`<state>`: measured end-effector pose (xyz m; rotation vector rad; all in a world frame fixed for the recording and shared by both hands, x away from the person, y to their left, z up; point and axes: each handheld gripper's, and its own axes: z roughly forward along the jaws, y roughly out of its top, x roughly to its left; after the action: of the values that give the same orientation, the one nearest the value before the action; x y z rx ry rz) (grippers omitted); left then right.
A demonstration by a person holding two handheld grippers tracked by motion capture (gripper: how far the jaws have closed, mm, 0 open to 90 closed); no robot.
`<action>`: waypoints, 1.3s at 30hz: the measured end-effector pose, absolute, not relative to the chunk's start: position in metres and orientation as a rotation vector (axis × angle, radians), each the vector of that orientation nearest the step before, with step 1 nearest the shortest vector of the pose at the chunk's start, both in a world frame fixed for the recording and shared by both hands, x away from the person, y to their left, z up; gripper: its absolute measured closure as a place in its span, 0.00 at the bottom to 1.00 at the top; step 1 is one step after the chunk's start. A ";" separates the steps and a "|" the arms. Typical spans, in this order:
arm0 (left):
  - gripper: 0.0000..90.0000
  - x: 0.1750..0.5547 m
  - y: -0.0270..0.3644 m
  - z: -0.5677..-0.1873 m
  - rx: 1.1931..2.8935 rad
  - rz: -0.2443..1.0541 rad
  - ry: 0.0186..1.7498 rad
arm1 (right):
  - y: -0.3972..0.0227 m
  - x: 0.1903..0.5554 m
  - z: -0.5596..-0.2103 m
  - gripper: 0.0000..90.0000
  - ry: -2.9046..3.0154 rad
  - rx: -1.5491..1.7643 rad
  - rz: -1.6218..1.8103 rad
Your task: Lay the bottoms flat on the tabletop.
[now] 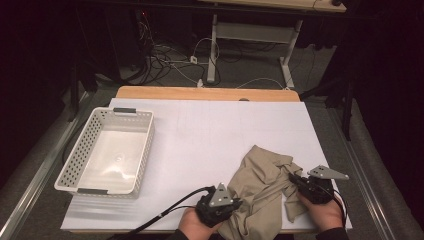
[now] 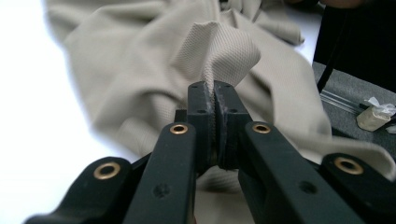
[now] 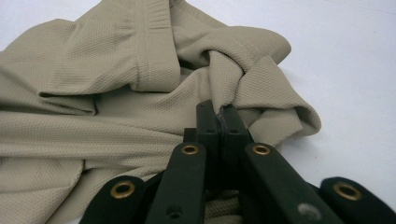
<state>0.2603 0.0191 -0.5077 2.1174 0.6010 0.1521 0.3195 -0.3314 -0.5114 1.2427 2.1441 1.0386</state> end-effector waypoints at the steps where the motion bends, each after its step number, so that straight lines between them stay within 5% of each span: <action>1: 0.94 0.258 0.027 -0.508 2.115 0.162 0.613 | -0.331 0.320 -0.511 1.00 2.142 1.244 1.036; 16: 0.94 0.233 0.133 -0.524 2.109 0.227 0.904 | -0.329 0.319 -0.511 1.00 2.154 1.232 1.039; 19: 0.91 0.236 0.127 -0.524 2.112 0.242 0.907 | -0.326 0.320 -0.511 1.00 2.157 1.231 1.040; 23: 0.65 0.242 0.114 -0.516 2.062 0.211 0.845 | -0.325 0.320 -0.511 1.00 2.158 1.225 1.047; 26: 0.46 0.246 0.098 -0.502 2.040 0.261 0.790 | -0.324 0.320 -0.511 0.86 2.157 1.228 1.077; 31: 0.46 0.259 0.057 -0.491 2.046 0.228 0.676 | -0.322 0.315 -0.502 0.72 2.130 1.204 1.120; 39: 0.36 0.291 -0.006 -0.513 2.257 0.215 0.665 | -0.330 0.304 -0.494 0.69 2.080 1.209 1.146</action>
<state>0.2907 -0.0060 -0.5128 2.2569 0.6653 0.2146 0.3043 -0.3302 -0.4936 1.2087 2.0803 1.1460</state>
